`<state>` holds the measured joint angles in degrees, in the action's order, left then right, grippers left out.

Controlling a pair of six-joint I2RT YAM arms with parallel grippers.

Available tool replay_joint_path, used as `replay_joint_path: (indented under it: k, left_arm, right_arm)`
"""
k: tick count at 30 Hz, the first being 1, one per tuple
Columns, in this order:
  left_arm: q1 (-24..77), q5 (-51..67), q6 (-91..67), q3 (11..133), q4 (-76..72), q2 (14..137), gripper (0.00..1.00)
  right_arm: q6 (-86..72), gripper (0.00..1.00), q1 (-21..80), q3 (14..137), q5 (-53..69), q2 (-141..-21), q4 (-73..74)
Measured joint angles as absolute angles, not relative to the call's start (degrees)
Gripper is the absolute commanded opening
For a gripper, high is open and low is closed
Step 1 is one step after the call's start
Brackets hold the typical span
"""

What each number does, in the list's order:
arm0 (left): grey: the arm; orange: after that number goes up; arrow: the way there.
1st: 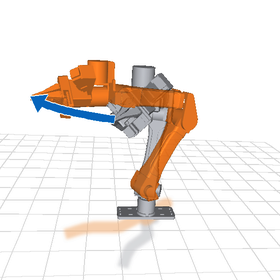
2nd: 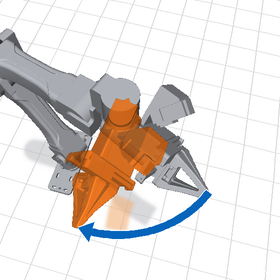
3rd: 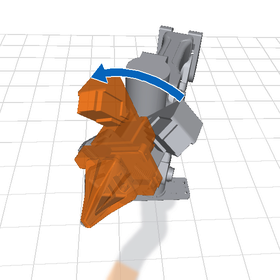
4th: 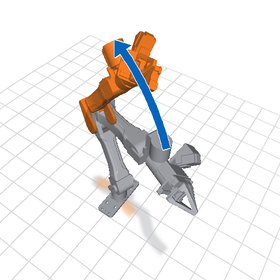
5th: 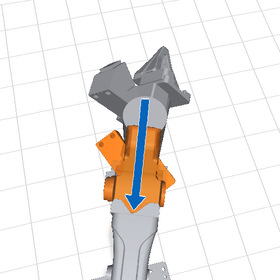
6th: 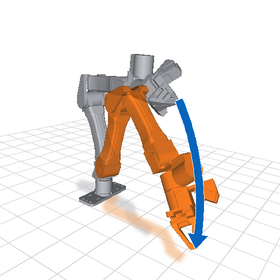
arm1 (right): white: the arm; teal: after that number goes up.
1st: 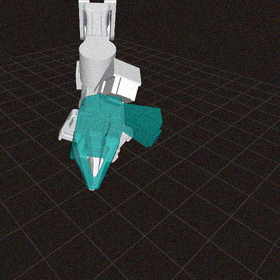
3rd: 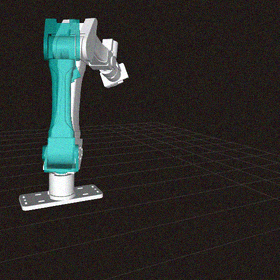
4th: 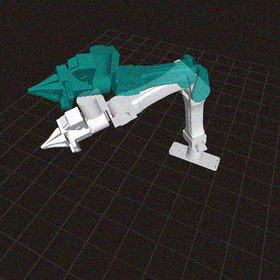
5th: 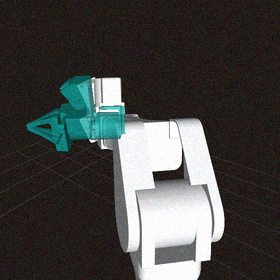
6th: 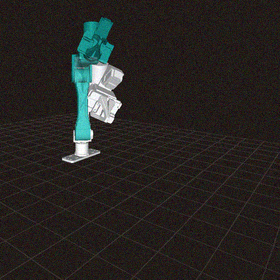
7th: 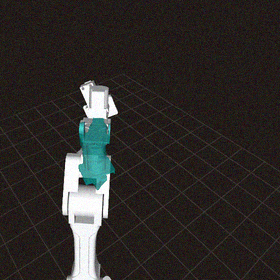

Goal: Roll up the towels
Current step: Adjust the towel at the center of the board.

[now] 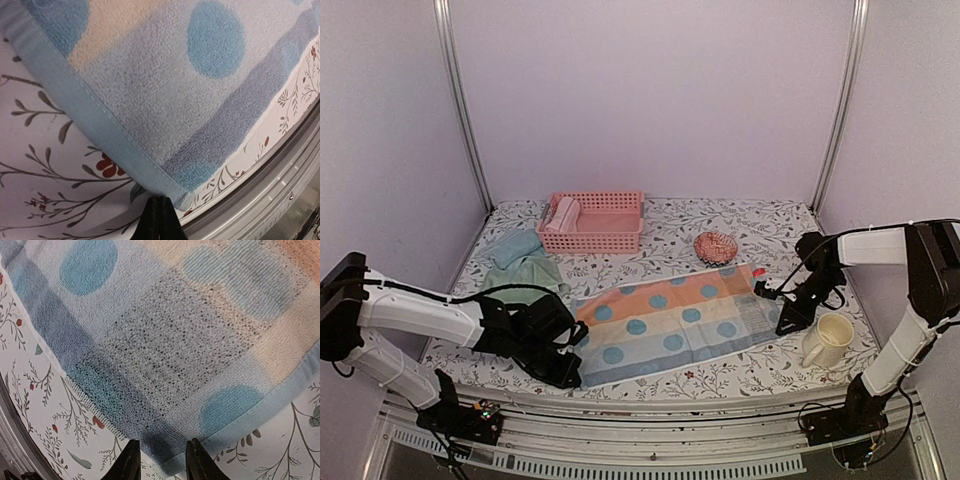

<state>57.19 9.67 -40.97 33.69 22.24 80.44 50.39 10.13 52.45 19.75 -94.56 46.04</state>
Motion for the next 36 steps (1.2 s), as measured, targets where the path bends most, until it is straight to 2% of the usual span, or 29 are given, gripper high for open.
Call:
replay_joint_path:
  k: [15,20,23,25,28,36]
  left_arm:
    - [60.4,9.8,-44.2,33.0,27.7,77.3,0.0]
    - [60.5,8.1,-43.5,34.4,35.0,73.6,0.0]
    - [59.8,5.8,-43.0,37.3,37.2,71.3,0.1]
    - [58.5,4.0,-42.3,39.3,37.6,70.4,0.19]
    - [54.3,1.3,-41.2,40.7,37.1,70.1,0.26]
    - [39.0,-0.4,-37.2,40.8,25.0,70.9,0.28]
  right_arm:
    - [56.3,0.21,12.4,49.5,13.8,-92.7,48.5]
    - [57.6,0.25,12.5,49.2,12.3,-92.1,52.2]
    - [58.4,0.31,12.5,50.1,11.9,-91.8,55.1]
    - [59.0,0.33,12.3,52.1,12.0,-91.5,57.7]
    - [59.6,0.34,11.2,58.1,14.5,-91.6,60.7]
    - [52.5,0.36,5.1,79.2,22.8,-100.9,57.6]
